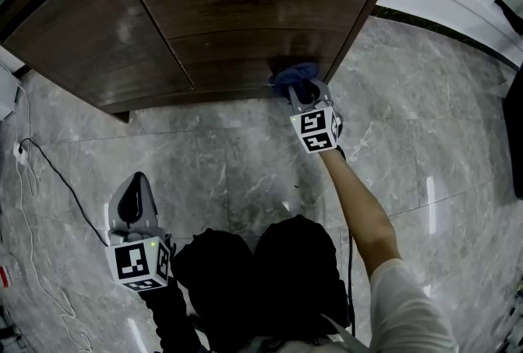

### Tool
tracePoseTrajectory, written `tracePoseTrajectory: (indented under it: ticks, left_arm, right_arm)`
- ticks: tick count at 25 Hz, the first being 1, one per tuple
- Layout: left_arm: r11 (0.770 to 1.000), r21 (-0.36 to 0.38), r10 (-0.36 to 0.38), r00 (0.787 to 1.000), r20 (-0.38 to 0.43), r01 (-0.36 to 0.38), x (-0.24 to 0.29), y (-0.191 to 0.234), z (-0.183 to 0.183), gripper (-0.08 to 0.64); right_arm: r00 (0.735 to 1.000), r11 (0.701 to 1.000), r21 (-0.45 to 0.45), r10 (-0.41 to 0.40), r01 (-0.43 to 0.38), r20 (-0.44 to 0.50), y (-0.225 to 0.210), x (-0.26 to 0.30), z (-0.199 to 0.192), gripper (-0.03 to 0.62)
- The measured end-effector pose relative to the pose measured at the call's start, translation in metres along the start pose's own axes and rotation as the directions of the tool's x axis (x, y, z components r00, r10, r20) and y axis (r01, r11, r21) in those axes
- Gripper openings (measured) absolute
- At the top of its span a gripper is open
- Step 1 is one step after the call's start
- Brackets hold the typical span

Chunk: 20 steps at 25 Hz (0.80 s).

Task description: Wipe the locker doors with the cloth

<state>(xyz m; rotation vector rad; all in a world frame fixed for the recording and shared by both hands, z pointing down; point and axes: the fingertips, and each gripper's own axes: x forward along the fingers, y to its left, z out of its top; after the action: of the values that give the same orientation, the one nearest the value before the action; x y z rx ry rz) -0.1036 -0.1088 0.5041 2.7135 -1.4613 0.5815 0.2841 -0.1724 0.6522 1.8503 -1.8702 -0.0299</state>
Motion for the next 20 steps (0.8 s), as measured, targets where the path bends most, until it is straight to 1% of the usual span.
tracePoseTrajectory:
  ticks: [5, 11, 20]
  left_arm:
    - [1.000, -0.008, -0.006, 1.000, 0.001, 0.006, -0.001, 0.001, -0.001, 0.002]
    - [1.000, -0.017, -0.006, 1.000, 0.006, 0.006, 0.000, 0.003, -0.001, 0.000]
    - [1.000, -0.025, -0.008, 1.000, 0.005, 0.009, 0.000, 0.003, -0.004, 0.000]
  right_arm:
    - [1.000, 0.999, -0.036, 0.007, -0.006, 0.027, 0.002, -0.004, 0.025, 0.092]
    - [0.998, 0.999, -0.054, 0.001, 0.002, 0.056, 0.000, -0.007, 0.046, 0.092]
    - [0.989, 0.996, -0.081, -0.011, 0.024, 0.146, -0.006, -0.018, 0.095, 0.092]
